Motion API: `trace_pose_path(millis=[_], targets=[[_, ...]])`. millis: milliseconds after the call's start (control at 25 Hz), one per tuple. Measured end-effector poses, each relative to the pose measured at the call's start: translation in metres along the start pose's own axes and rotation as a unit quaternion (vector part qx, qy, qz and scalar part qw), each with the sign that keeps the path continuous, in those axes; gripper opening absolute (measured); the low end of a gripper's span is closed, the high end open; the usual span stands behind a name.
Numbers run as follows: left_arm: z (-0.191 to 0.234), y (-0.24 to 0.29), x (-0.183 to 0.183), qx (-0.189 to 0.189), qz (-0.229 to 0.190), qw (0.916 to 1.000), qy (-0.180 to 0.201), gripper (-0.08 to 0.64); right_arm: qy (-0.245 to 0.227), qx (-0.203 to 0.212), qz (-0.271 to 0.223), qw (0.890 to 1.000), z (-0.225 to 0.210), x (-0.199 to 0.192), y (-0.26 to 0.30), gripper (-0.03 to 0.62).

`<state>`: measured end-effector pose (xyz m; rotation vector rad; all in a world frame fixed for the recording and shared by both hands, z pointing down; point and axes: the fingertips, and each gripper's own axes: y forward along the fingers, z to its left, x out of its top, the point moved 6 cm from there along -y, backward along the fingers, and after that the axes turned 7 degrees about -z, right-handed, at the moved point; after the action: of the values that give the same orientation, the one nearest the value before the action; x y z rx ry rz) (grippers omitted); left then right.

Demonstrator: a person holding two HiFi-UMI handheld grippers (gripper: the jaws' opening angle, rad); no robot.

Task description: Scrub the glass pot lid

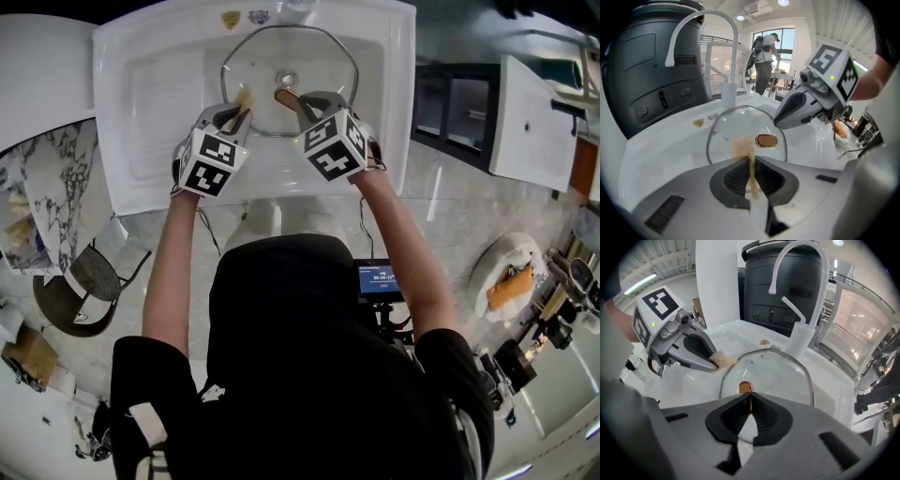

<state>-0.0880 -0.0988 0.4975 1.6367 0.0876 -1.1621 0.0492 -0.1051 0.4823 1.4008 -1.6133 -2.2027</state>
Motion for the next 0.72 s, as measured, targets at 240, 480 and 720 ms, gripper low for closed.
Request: trace_pose_path(millis=[240, 480, 720], targets=[[-0.004, -0.034, 0.025, 0.021, -0.047, 0.9987, 0.0, 0.018, 0.032, -0.037, -0.049, 0.998, -0.001, 0.017, -0.033, 0.0], [-0.015, -0.078, 0.053, 0.045, -0.097, 0.9943, 0.009, 0.018, 0.067, -0.059, -0.113, 0.99, 0.007, 0.038, -0.076, -0.002], [-0.031, -0.125, 0.073, 0.063, -0.146, 0.9869, 0.024, 0.018, 0.063, -0.082, -0.172, 0.98, 0.029, 0.063, -0.119, -0.002]])
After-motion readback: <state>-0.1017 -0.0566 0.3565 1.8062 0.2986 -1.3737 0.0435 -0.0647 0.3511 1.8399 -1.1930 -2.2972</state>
